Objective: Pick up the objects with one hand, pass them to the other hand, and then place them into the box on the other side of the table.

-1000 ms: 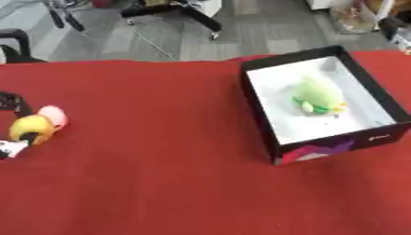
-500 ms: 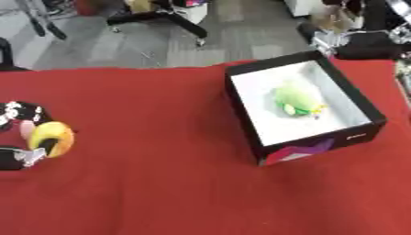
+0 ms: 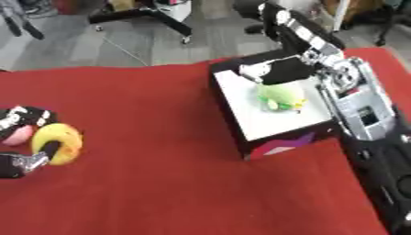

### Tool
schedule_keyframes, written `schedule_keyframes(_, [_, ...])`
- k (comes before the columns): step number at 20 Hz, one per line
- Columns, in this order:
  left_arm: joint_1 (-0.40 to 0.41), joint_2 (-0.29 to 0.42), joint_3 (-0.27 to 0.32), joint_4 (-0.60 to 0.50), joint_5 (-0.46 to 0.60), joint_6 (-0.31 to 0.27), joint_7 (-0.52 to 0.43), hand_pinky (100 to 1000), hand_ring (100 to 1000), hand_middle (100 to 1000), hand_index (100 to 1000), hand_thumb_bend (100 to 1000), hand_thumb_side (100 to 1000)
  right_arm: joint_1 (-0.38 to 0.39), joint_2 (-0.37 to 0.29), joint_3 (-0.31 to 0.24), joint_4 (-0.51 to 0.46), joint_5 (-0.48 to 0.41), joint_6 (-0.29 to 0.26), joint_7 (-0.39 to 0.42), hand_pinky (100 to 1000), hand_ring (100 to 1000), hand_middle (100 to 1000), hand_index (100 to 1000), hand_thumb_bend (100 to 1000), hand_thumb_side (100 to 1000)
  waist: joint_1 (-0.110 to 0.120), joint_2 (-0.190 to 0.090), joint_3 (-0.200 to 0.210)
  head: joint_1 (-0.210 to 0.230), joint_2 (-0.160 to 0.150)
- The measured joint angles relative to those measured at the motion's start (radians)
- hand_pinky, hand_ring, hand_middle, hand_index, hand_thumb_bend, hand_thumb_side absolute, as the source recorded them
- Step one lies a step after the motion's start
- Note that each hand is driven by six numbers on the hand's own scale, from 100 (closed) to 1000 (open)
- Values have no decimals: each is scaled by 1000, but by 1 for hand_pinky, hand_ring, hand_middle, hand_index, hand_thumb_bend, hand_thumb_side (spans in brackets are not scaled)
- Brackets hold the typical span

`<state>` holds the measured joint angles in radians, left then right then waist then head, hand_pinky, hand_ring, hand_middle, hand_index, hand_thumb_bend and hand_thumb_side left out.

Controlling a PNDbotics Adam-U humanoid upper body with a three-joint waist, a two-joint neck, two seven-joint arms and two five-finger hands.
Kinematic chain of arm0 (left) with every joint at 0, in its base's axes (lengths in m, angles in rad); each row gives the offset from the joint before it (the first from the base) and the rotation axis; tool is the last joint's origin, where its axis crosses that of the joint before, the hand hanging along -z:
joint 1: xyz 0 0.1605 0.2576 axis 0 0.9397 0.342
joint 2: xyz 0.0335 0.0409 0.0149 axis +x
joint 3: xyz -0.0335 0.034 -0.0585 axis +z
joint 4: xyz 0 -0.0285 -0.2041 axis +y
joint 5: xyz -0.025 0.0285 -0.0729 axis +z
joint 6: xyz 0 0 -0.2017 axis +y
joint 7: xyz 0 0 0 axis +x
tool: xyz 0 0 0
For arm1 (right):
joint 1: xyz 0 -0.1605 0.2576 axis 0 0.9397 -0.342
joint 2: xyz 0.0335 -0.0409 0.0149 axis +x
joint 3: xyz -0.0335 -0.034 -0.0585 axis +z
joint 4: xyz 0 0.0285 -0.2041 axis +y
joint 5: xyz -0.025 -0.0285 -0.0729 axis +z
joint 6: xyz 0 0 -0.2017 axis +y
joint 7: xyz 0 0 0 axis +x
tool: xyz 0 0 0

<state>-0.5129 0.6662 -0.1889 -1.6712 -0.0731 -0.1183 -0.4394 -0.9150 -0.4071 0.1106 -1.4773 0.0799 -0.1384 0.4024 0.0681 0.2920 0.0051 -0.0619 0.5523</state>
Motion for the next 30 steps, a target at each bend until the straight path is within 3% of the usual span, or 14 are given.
schedule_keyframes(8, [17, -15, 0, -51, 95, -12, 11, 988, 653, 561, 499, 100, 379, 0, 65, 30, 18, 34, 10, 28, 900, 992, 1000, 910, 401, 156, 0, -2, 0, -45, 45])
schedule_keyframes(9, [19, -21, 0, -56, 99, -13, 14, 987, 652, 560, 498, 100, 358, 0, 71, 34, 21, 37, 12, 30, 899, 992, 1000, 909, 434, 141, 0, -2, 0, -48, 48])
schedule_keyframes(10, [21, -26, -1, -61, 100, -14, 19, 986, 651, 558, 498, 100, 378, 0, 78, 38, 23, 39, 14, 32, 899, 992, 1000, 909, 402, 156, 0, -2, 2, -51, 49])
schedule_keyframes(24, [1, -100, -26, -101, 84, -61, 84, 950, 619, 529, 489, 100, 370, -18, 159, 104, 29, 53, 44, 101, 895, 988, 1000, 917, 431, 161, -1, -2, 30, -65, 30])
schedule_keyframes(30, [-7, -125, -43, -104, 66, -103, 121, 922, 586, 492, 478, 100, 391, -19, 175, 125, 29, 50, 70, 126, 886, 938, 1000, 924, 433, 172, -2, -2, 37, -66, 15])
